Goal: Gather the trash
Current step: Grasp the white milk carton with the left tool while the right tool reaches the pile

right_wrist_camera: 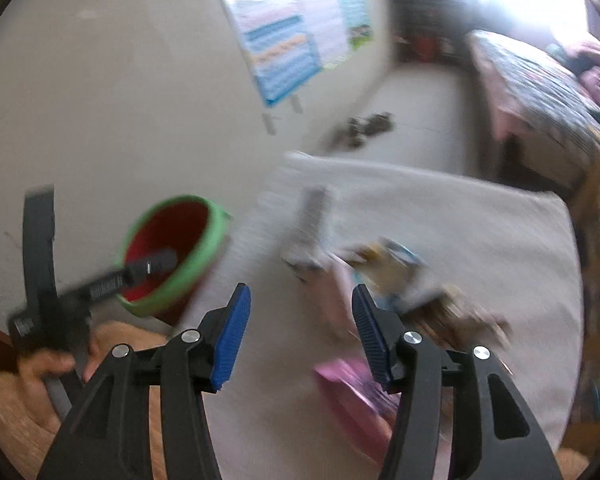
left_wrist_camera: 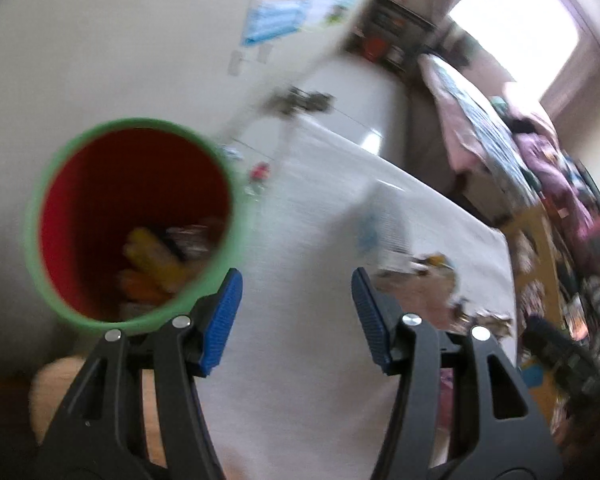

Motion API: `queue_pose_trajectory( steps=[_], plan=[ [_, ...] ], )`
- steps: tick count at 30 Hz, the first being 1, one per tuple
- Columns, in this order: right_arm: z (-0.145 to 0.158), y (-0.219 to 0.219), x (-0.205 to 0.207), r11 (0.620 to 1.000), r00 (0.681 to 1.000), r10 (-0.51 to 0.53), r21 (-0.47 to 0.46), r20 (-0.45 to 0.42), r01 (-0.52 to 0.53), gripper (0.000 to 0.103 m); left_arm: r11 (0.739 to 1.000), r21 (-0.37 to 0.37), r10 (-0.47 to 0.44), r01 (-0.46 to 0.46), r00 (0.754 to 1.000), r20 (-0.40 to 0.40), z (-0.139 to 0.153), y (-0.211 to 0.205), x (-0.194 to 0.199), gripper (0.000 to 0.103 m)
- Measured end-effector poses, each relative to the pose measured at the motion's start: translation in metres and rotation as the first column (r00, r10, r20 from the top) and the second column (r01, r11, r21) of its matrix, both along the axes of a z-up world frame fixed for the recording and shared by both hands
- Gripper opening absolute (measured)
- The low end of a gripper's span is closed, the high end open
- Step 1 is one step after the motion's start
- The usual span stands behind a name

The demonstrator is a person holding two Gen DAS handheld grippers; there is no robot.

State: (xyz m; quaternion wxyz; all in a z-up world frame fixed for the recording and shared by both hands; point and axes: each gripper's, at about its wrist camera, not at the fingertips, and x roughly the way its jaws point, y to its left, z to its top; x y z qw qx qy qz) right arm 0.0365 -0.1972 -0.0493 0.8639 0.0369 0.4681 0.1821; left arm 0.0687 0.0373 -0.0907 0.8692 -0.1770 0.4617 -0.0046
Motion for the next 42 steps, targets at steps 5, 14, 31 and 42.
queue_pose_trajectory(
  steps=[5, 14, 31, 42],
  plan=[
    [-0.022, -0.047, -0.009, 0.993, 0.992, -0.106, 0.047, -0.070, 0.110, 0.052, 0.995, 0.047, -0.083, 0.083, 0.996, -0.020, -0.013, -0.063, 0.059, 0.054],
    [-0.018, -0.080, -0.019, 0.980, 0.984, -0.166, 0.098, -0.062, 0.172, 0.052, 0.984, 0.131, -0.085, 0.122, 0.962, -0.258, -0.076, -0.097, 0.122, 0.036],
    [-0.040, -0.023, 0.037, 0.999, 0.993, 0.007, 0.051, -0.120, -0.001, 0.052, 0.992, 0.049, -0.113, 0.119, 0.987, -0.118, -0.021, -0.037, -0.022, 0.035],
    [-0.090, 0.026, 0.080, 0.996, 0.958, 0.088, 0.005, -0.273, -0.090, 0.017, 0.988, 0.035, -0.138, 0.147, 0.970, -0.199, -0.058, -0.044, -0.051, 0.036]
  ],
)
